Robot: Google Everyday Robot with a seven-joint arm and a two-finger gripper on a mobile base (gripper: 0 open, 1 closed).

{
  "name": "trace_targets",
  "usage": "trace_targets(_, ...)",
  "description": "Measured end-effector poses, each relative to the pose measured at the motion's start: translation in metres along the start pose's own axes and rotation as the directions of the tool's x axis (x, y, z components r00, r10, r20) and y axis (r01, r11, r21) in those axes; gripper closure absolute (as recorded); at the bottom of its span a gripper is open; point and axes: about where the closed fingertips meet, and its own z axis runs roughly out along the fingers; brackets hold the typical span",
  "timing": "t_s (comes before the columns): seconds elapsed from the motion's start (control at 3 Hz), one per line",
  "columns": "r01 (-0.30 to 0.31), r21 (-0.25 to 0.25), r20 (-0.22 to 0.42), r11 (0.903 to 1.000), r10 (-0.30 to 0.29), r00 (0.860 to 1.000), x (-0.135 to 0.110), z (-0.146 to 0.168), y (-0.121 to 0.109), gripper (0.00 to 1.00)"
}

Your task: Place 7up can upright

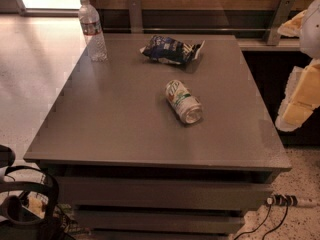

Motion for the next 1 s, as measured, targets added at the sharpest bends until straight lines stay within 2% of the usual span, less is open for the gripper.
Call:
trace_targets(0.33, 0.000, 0.000, 0.000, 1.0000, 0.000, 1.000, 0.000, 0.000, 0.000, 0.00)
trace_targets(0.67, -0.060, -0.010, 0.021, 0.9982, 0.060, 0.998, -0.016, 0.003, -0.019, 0.00)
trace_targets(1.0, -0.200, -0.031, 0.051, 0.9793, 0.201, 0.978, -0.040, 0.010, -0.039, 0.00)
